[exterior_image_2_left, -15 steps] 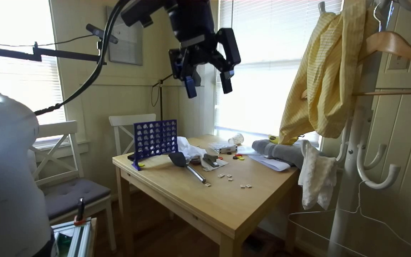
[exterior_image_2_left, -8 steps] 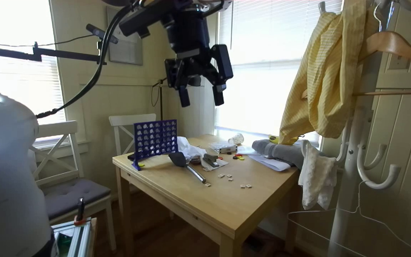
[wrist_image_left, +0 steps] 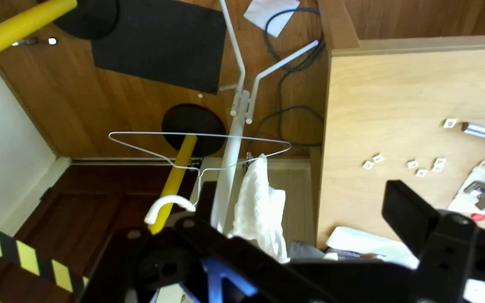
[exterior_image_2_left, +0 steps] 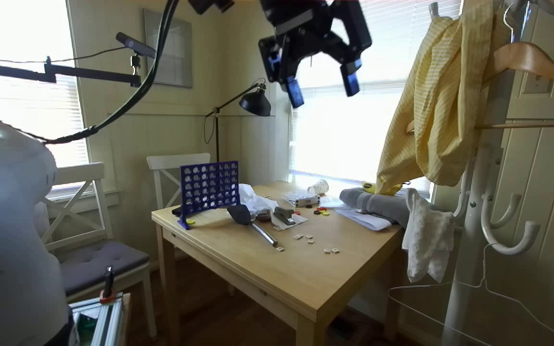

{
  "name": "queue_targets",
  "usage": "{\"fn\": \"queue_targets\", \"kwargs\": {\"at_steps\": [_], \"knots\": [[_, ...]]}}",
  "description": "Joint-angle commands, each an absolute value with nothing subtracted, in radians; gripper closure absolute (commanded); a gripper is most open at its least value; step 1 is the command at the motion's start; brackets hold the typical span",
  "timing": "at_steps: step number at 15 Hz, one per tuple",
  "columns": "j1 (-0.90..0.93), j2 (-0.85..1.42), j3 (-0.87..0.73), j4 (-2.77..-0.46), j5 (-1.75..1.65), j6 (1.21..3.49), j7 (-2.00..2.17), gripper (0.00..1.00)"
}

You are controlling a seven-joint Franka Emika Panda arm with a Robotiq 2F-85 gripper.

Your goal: Move the brown hanger to the hook at the back.

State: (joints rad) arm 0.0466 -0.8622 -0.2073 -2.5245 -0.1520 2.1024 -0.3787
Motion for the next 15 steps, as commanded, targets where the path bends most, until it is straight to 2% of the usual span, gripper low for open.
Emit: {"fn": "queue_targets", "kwargs": {"at_steps": [1,9,10,15], "knots": [[0.030,-0.754,-0.247,-2.373,-0.154,2.133,-0.420,0.00],[-0.015,-0.539,-0.294,-2.083,-0.084,2.175,-0.326,0.00],[-0.020,-0.611,-0.279,-2.164,-0.101,2.184,-0.364,0.00],[-0.033,-0.548,-0.279,-2.105,-0.087,2.184,-0.349,0.00]]}}
